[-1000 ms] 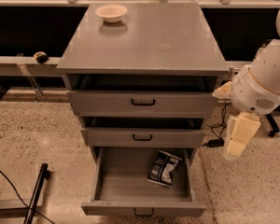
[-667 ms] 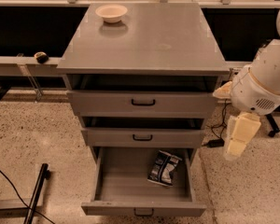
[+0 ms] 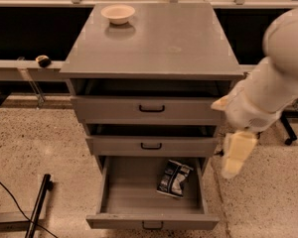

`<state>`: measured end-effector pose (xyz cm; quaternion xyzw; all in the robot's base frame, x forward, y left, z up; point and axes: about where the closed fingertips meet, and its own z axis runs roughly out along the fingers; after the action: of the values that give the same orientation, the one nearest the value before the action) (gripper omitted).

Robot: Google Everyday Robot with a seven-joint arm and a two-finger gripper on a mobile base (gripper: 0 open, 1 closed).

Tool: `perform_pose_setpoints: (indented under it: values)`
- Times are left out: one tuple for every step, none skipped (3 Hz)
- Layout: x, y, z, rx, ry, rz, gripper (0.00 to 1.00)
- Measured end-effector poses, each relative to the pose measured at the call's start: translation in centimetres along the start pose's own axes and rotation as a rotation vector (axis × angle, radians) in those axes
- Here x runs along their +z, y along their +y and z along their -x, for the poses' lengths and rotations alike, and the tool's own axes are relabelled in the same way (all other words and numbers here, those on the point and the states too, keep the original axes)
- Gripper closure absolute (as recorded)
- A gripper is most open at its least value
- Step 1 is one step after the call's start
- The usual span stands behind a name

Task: Pick blue chip bag from bottom drawer and place on counter

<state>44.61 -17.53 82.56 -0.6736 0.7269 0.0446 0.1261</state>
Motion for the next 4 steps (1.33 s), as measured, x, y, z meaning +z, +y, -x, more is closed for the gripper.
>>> perform_pose_setpoints:
  values:
    - [7.3,2.3,0.9,-0.035,-0.013,0.019,0.0]
    - [14.4,4.4,1.5,-0.061,-0.052,0.023,0.0]
    - [14.5,2.9,2.2,-0.061,-0.076,-0.041,0.0]
    - [14.8,2.3,2.3,-0.039,-0.057,-0.053,0.0]
